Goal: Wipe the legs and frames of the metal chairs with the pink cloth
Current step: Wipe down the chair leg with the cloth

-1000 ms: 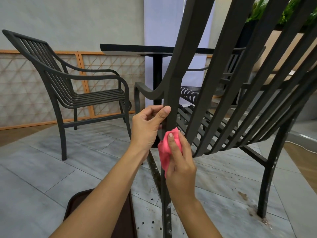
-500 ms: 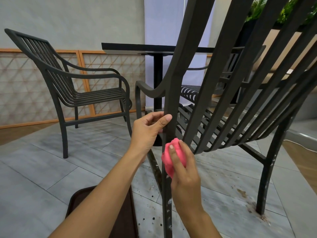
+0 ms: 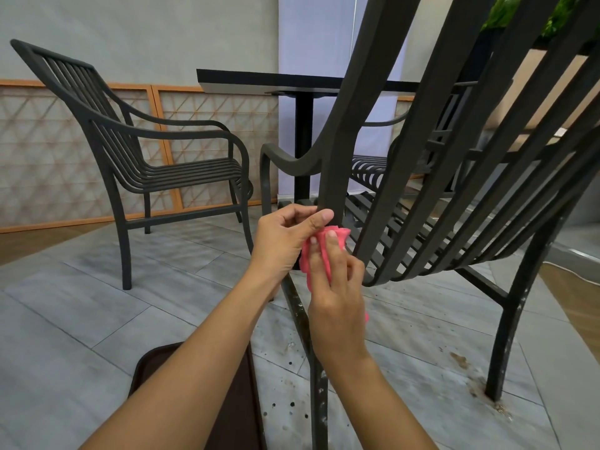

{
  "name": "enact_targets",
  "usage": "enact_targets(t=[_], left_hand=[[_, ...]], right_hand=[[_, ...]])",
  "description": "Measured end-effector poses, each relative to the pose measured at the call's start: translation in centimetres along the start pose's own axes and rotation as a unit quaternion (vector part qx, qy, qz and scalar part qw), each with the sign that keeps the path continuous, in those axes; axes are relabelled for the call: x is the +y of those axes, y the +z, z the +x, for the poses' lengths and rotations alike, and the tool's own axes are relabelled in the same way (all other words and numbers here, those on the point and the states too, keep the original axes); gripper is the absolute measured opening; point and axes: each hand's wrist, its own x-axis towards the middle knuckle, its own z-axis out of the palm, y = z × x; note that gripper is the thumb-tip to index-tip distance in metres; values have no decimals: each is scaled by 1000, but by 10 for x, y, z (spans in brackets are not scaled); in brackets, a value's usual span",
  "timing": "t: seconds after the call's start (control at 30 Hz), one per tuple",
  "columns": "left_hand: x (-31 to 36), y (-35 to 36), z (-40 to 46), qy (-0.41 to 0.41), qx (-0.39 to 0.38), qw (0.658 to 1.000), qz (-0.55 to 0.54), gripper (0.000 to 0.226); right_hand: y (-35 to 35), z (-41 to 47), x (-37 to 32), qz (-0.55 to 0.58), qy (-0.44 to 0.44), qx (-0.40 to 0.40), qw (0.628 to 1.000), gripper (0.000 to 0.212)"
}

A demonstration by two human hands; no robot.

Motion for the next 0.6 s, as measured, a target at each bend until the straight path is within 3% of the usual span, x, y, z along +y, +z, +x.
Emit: enact_targets(t=[0.1,0.33,0.6], left_hand=[[-2,0,2,2,4,1000,6,8],[-4,1,1,8,2,1000,-4,5],[-6,2,-1,5,4,1000,-28,7]], right_hand=[[4,-6,0,-27,-10,-10,1000,43],[9,-18,-3,-86,-7,-26,996,62],[12,-37,2,-68,-4,-42,997,48]])
